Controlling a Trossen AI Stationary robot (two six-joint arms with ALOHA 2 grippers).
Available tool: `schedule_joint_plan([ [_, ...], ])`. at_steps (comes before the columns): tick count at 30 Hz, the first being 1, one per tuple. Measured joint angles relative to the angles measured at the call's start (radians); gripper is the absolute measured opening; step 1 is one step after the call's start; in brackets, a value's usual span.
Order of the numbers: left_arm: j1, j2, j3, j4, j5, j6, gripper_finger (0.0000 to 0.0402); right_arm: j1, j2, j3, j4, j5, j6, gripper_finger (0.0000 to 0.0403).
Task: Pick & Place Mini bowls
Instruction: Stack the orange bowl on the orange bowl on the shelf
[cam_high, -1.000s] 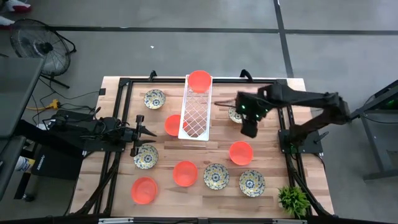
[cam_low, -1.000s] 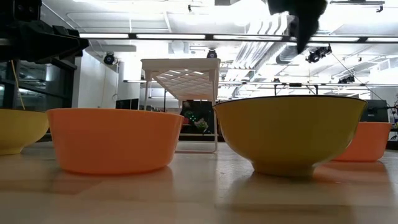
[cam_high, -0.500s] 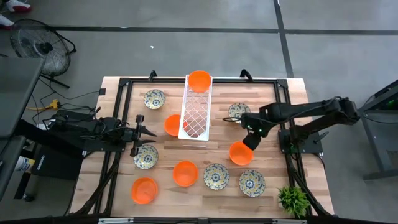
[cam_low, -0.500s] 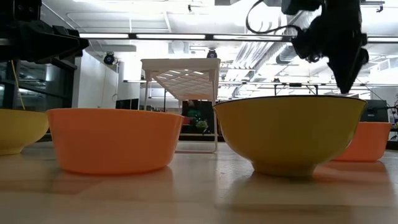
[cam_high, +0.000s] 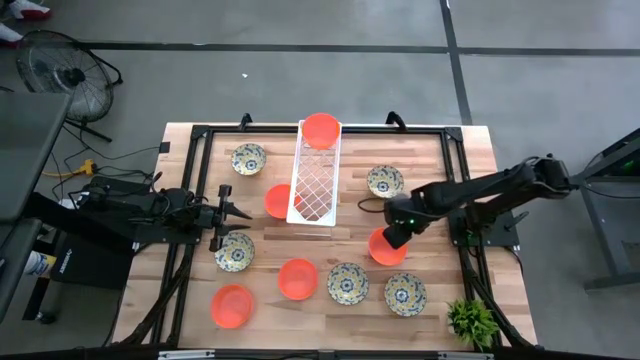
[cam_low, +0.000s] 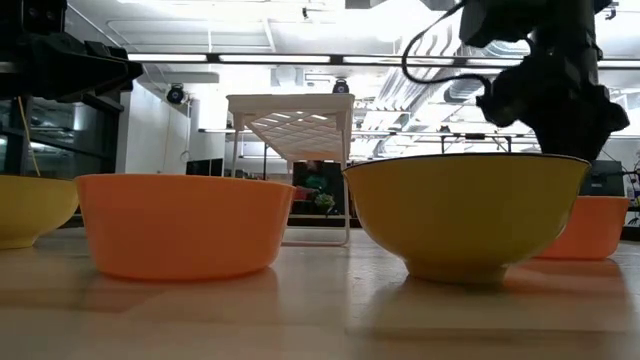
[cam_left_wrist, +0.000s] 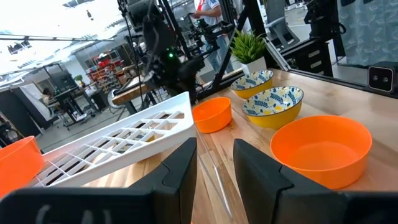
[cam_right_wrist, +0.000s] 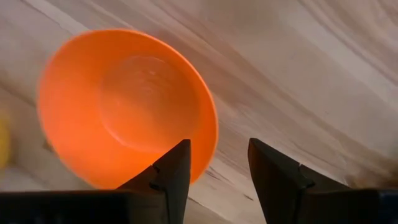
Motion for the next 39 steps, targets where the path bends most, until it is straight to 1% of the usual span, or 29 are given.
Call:
schedule_joint_plan([
  [8, 0.000, 0.000, 0.000, 0.000, 0.000, 0.000, 0.0101, 0.000, 0.108, 0.000, 0.037, -0.029, 0.023, 0.0145],
  [15, 0.000, 0.000, 0.000, 0.000, 0.000, 0.000, 0.0101, -0.003, 0.159, 0.000, 0.063, -0.034, 0.026, 0.0133],
  [18, 0.000, 0.000, 0.000, 0.000, 0.000, 0.000, 0.0101, -0.003, 0.161, 0.000, 0.066, -0.034, 0.027, 0.0118],
  [21, 0.000, 0.000, 0.000, 0.000, 0.000, 0.000, 0.0101, -0.003, 0.157, 0.000, 0.070, -0.039, 0.027, 0.0094],
  [29, 0.000, 0.000, 0.000, 0.000, 0.000, 0.000, 0.0101, -0.004, 0.155, 0.002, 0.064, -0.071, 0.027, 0.0009],
  [34, 0.000, 0.000, 0.000, 0.000, 0.000, 0.000, 0.0101, -0.009, 0.154, 0.035, 0.011, -0.076, 0.022, 0.0005],
  [39, 0.000, 0.000, 0.000, 0.000, 0.000, 0.000, 0.0101, -0.039, 0.153, 0.112, -0.078, -0.076, -0.011, 0.0002],
])
